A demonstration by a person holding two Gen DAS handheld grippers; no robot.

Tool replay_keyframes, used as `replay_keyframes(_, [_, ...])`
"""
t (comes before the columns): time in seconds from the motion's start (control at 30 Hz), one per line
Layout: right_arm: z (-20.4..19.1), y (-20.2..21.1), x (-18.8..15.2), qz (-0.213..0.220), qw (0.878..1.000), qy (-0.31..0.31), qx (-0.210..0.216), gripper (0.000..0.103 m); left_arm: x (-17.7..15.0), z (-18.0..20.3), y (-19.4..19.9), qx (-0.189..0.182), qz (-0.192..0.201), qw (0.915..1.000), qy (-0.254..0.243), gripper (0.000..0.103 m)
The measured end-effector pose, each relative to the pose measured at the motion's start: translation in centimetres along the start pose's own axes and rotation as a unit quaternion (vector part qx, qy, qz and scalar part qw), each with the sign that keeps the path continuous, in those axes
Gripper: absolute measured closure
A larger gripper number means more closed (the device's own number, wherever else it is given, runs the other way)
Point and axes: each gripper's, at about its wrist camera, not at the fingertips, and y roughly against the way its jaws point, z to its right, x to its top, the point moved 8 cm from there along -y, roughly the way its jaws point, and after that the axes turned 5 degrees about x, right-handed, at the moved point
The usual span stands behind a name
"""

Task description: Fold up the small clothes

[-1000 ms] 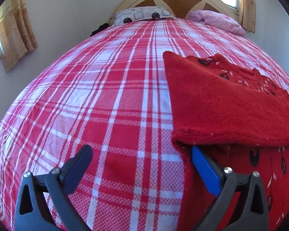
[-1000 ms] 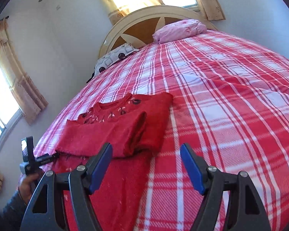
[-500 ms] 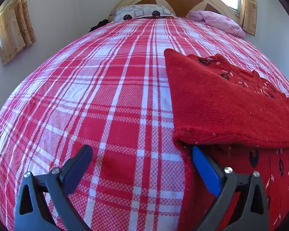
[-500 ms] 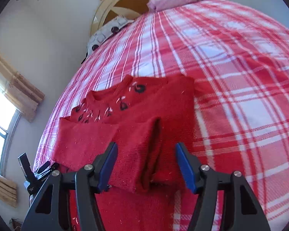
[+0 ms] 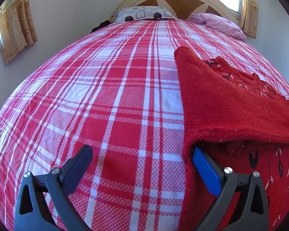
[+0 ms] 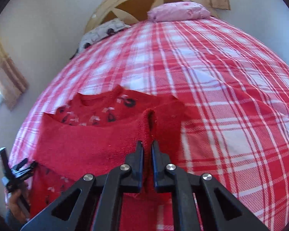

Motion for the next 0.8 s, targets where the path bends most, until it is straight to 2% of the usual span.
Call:
replay_keyframes(0.07, [0.2, -1.3, -1.0, -0.027, 0.999, -0.006, 0.023, 0.096, 0.1, 0.1, 0.0, -0.002, -0.001, 1.0, 0.0, 0.0])
replay_keyframes(0.1, [0.4, -1.6, -1.4, -0.031, 0.999, 0.007, 0.006, 0.095, 0.1, 0.1, 0.1, -0.004, 0.001, 1.0, 0.001, 0.0])
replay_keyframes(0.3, [1.0, 0.0, -1.1, 0.002, 1.0, -0.012, -0.001, 0.092, 0.6, -1.6, 2.9, -0.02, 0.059, 0.997, 0.047, 0.0])
replay_keyframes(0.4, [-0.3, 1.4, -0.7, 0.021, 0.999, 0.022, -0.016, 0.09, 1.1, -3.0, 4.1, -0.011, 0.077, 0.9937, 0.08, 0.0])
replay_keyframes(0.47, [-1.8, 2.0, -0.6, 0.027, 0.998, 0.058, -0.018, 0.089, 1.7, -2.8, 5.0, -0.013, 0.091, 0.9924, 0.082, 0.0])
replay_keyframes(0.5, [-2.6, 2.1, -0.6, 0.027, 0.997, 0.073, -0.015, 0.085, 2.3, -2.0, 5.8, -0.018, 0.102, 0.9922, 0.07, 0.0])
replay_keyframes(0.6, [-4.7, 1.7, -1.2, 0.015, 0.995, 0.095, 0.01, 0.037, 3.6, 0.7, 6.8, -0.031, 0.11, 0.9932, 0.023, 0.0])
replay_keyframes(0.7, [-7.0, 1.5, -2.0, 0.004, 0.994, 0.094, 0.056, 0.037, 3.9, 2.6, 7.5, -0.03, 0.117, 0.9927, -0.003, 0.0])
replay_keyframes(0.73, [-8.2, 1.5, -2.5, -0.003, 0.992, 0.096, 0.083, 0.037, 3.5, 3.1, 7.6, -0.034, 0.119, 0.9922, -0.013, 0.0])
replay_keyframes(0.77, [-9.1, 1.4, -3.0, -0.009, 0.99, 0.103, 0.096, 0.037, 3.0, 3.8, 7.4, -0.029, 0.116, 0.9922, -0.032, 0.0])
replay_keyframes(0.8, [-10.1, 1.3, -3.5, -0.011, 0.988, 0.121, 0.095, 0.037, 2.4, 4.5, 6.9, -0.009, 0.111, 0.9919, -0.061, 0.0])
